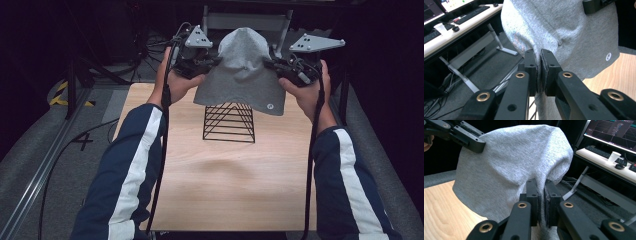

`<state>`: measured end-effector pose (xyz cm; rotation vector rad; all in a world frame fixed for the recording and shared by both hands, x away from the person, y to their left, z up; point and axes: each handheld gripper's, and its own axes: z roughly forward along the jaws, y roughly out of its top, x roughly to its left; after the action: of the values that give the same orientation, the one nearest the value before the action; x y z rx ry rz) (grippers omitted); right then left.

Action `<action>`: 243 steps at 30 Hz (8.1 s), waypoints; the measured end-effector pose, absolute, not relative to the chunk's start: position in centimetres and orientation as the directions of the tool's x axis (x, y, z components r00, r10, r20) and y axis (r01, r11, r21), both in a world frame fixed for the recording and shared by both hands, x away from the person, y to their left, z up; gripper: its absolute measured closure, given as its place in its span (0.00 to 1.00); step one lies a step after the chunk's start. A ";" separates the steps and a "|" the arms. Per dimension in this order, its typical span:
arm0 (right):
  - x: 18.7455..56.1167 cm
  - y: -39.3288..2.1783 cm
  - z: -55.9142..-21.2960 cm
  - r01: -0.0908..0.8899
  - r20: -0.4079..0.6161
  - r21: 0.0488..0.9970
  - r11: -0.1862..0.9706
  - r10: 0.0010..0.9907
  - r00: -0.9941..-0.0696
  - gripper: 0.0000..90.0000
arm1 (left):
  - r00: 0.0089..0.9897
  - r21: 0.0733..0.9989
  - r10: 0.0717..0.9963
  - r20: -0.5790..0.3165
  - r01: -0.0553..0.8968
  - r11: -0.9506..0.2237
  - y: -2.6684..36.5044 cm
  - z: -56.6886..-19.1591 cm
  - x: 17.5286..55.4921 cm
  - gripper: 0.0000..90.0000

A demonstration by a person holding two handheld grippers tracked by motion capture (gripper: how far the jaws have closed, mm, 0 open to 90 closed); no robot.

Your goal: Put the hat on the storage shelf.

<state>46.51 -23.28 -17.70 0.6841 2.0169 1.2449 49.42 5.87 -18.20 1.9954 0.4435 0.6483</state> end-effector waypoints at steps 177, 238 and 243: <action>40.8 -30.3 -38.0 0.355 -0.200 0.753 0.554 0.706 -0.679 0.74 | 0.815 0.689 0.547 0.190 0.287 -0.666 18.4 -40.4 41.4 0.79; 32.6 -38.2 -46.8 0.542 -0.032 0.743 0.392 0.830 -0.556 0.22 | 0.762 0.713 0.647 0.001 0.453 -0.535 24.4 -48.1 34.1 0.19; 32.6 -38.2 -46.8 0.543 -0.033 0.743 0.392 0.831 -0.555 0.22 | 0.761 0.714 0.649 0.000 0.454 -0.532 24.4 -48.2 34.1 0.19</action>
<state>32.63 -38.22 -46.78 1.1843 2.2544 0.9800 34.10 24.38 -48.17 2.2262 0.8204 0.3445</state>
